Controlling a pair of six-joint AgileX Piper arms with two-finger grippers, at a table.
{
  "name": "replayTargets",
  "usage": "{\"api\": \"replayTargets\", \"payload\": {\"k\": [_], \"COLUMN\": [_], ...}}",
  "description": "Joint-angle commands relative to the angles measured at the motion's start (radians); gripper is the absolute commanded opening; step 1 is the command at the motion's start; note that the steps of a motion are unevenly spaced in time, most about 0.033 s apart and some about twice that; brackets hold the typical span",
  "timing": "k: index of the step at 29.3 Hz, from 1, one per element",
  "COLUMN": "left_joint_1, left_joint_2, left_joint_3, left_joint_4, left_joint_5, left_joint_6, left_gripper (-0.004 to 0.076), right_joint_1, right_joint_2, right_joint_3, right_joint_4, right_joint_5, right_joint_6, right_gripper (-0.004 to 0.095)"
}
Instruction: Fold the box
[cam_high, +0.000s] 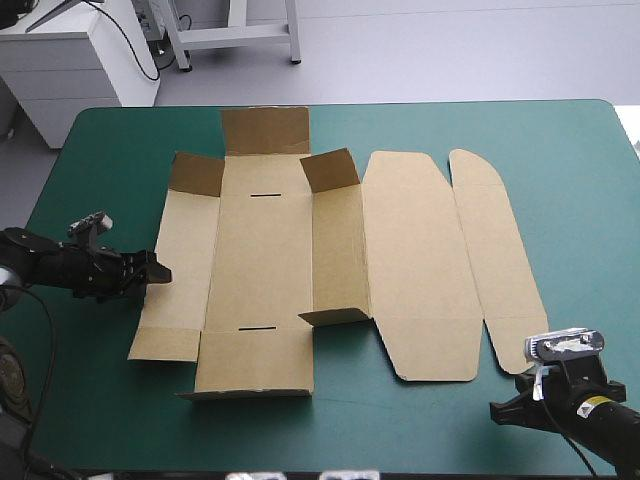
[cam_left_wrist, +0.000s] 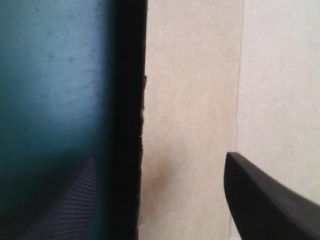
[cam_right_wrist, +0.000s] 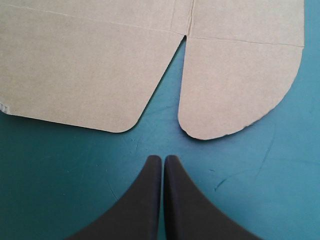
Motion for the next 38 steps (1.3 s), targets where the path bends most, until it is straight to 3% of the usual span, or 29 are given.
{"api": "replayTargets", "payload": {"k": [1, 5, 13, 21, 25, 30, 38], "left_joint_1": [0.002, 0.001, -0.004, -0.088, -0.117, -0.118, -0.118], "left_joint_2": [0.004, 0.048, 0.054, 0.061, 0.061, 0.061, 0.061], "left_joint_3": [-0.030, -0.030, -0.028, -0.028, -0.028, -0.028, -0.028], "left_joint_4": [-0.107, -0.116, -0.135, -0.135, -0.135, -0.138, -0.170], "left_joint_5": [0.064, 0.154, 0.236, 0.243, 0.212, 0.206, 0.201], "left_joint_6": [0.008, 0.010, 0.028, 0.024, 0.024, 0.017, 0.017], "left_gripper": [0.0510, 0.0510, 0.0510, 0.0499, 0.0387, 0.0181, 0.0032], "right_joint_1": [0.002, 0.002, 0.002, 0.002, 0.002, 0.002, 0.002], "right_joint_2": [0.004, 0.004, 0.004, 0.004, 0.004, 0.004, 0.004], "right_joint_3": [-0.031, -0.031, -0.031, -0.031, -0.031, -0.031, -0.031], "right_joint_4": [0.017, 0.017, 0.017, 0.017, 0.017, 0.017, 0.017], "right_joint_5": [-0.038, -0.038, -0.040, -0.047, -0.043, -0.041, -0.041], "right_joint_6": [-0.003, -0.003, -0.003, -0.005, -0.005, -0.005, -0.007], "right_gripper": [-0.0001, -0.0001, -0.0001, -0.0001, -0.0001, -0.0001, -0.0001]}}
